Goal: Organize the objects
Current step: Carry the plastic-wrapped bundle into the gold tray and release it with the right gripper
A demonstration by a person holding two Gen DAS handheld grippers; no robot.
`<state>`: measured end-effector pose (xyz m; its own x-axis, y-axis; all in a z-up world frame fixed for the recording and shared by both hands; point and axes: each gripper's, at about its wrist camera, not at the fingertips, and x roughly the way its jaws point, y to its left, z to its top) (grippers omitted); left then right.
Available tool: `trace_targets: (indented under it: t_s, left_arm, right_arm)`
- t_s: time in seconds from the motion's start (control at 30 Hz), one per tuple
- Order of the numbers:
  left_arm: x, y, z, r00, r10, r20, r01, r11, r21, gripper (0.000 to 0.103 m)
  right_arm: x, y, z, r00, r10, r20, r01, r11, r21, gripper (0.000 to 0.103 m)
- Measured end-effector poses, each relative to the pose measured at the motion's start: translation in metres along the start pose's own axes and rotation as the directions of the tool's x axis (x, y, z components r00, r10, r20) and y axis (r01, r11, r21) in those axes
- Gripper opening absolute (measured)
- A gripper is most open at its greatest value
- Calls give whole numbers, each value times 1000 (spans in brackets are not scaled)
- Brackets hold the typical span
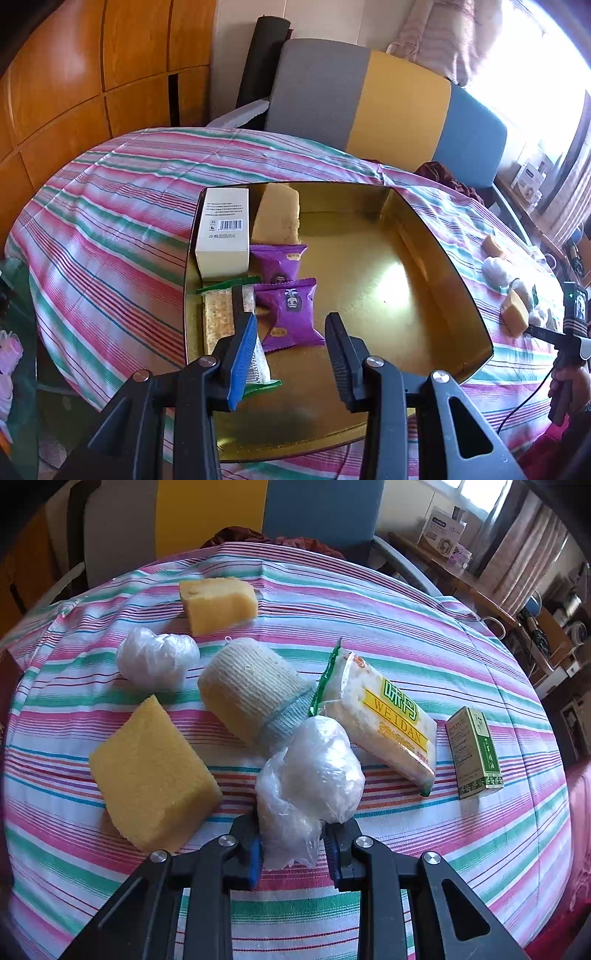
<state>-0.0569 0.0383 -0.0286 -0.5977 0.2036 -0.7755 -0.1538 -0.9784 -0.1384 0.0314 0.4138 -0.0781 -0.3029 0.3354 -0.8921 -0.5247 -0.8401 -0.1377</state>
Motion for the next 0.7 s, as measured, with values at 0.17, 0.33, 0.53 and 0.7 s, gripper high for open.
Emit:
trace_targets:
  t_s: [0.17, 0.33, 0.53, 0.7]
  left_arm:
    - [-5, -2, -3, 1000, -9, 8, 9, 1000, 7, 38]
    - [-9, -1, -5, 1000, -18, 12, 18, 1000, 9, 38]
    - [-9, 2, -8, 1000, -22, 9, 22, 1000, 7, 38]
    - [-9, 6, -10, 1000, -26, 4, 26, 1000, 1, 38]
  right_arm:
    - [-1, -7, 1, 1000, 5, 2, -5, 1000, 31, 26]
    - [-7, -9, 1, 1000, 11, 23, -13, 999, 51, 26]
    - [-20, -12, 3, 998, 21, 67, -27, 996, 80, 26]
    - [-37, -13, 4, 993, 42, 113, -54, 993, 102, 26]
